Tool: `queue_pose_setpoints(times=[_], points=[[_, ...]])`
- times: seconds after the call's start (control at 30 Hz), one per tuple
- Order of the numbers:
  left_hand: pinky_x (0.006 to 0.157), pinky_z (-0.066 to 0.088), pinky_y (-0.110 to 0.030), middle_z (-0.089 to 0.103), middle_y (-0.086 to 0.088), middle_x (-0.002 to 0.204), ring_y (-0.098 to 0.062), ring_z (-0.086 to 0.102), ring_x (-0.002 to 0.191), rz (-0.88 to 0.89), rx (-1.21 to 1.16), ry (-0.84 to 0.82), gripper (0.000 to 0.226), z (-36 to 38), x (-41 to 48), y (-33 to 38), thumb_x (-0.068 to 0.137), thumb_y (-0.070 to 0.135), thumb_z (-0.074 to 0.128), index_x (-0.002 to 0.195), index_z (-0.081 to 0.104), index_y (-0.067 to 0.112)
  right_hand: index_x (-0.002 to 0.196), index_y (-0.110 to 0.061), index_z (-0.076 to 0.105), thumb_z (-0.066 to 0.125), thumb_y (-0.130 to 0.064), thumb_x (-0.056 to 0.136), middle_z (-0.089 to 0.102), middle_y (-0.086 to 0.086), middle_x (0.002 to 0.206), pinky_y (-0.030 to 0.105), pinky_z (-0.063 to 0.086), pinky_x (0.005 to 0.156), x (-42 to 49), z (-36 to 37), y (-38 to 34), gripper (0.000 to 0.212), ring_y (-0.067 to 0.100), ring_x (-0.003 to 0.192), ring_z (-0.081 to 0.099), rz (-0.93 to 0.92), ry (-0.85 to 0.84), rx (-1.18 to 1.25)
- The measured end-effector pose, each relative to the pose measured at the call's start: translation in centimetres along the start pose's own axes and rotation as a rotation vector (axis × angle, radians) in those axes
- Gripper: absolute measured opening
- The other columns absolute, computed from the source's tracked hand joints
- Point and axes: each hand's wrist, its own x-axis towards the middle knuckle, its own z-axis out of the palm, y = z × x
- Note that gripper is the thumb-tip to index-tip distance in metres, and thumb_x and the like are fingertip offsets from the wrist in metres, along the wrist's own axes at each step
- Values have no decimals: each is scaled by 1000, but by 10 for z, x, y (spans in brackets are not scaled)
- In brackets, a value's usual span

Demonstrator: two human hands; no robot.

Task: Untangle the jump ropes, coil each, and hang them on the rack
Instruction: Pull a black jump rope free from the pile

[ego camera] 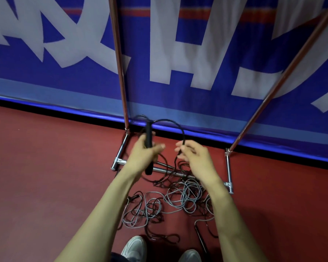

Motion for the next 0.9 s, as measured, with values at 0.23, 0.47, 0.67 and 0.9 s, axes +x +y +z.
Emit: queue_pose_setpoints(times=[0.23,0.47,0.67,0.9], points=[[53,34,-25,45,9,54,-9,40,48,-15,551,-287,23,7,-2,-27,83,30,75,80,59,14,97,-10,64,43,-1,100,67,5,88,23,54,77,-5,-4,-33,24,8,82,65,-148,2,357],[47,27,-24,50,10,48,-11,35,46,138,138,-91,17,27,-8,-2,89,19,68,74,62,16,97,-21,63,34,5,98,67,4,106,28,56,76,-2,-12,-17,39,15,85,63,19,14,202],[46,31,-16,61,7,62,-7,35,44,245,-204,-92,12,31,-16,28,94,8,57,85,65,6,95,-27,65,55,-7,93,70,-3,100,38,48,85,-2,-7,8,22,20,88,63,14,-223,-318],[49,34,-21,55,9,54,-7,39,44,135,-114,24,14,10,-1,12,90,8,64,103,67,9,79,-24,63,50,-17,99,67,-6,76,28,56,75,3,-14,-2,25,11,77,66,-64,76,-153]])
